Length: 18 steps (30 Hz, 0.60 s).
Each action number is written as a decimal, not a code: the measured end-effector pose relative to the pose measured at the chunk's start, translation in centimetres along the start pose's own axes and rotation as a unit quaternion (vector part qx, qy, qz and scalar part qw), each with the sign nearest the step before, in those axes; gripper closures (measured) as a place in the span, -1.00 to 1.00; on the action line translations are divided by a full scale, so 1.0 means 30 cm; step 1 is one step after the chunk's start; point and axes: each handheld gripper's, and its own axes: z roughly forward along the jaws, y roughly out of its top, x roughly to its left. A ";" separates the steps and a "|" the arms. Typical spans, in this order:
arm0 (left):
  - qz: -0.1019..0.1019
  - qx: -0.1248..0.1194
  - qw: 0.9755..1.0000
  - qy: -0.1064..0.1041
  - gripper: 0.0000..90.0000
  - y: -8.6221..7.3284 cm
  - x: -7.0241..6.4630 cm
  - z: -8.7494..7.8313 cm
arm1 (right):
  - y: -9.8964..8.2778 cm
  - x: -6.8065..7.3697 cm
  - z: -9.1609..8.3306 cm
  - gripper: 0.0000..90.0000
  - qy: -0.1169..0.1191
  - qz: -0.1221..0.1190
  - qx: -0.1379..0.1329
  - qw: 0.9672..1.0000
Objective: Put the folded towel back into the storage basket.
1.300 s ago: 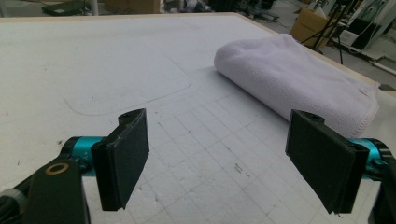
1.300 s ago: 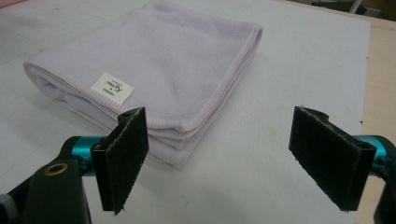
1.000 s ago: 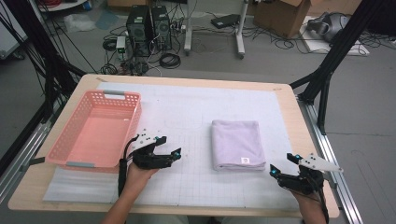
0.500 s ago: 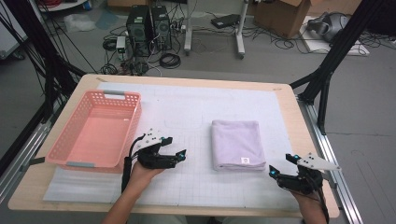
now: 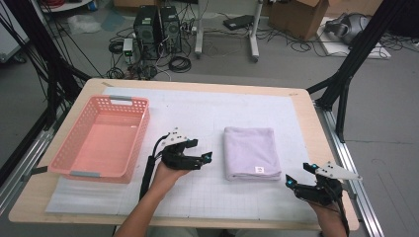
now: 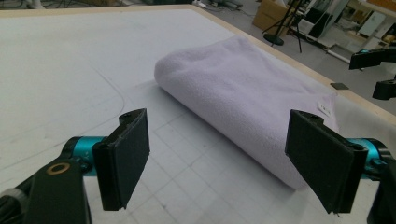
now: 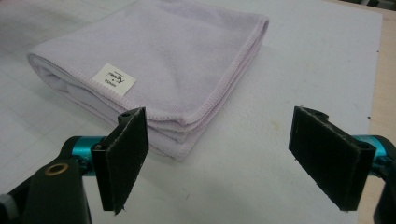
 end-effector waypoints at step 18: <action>-0.028 0.056 0.998 -0.008 -0.52 0.048 -0.030 0.171 | -0.001 -0.001 0.000 -0.58 0.005 0.003 0.000 1.000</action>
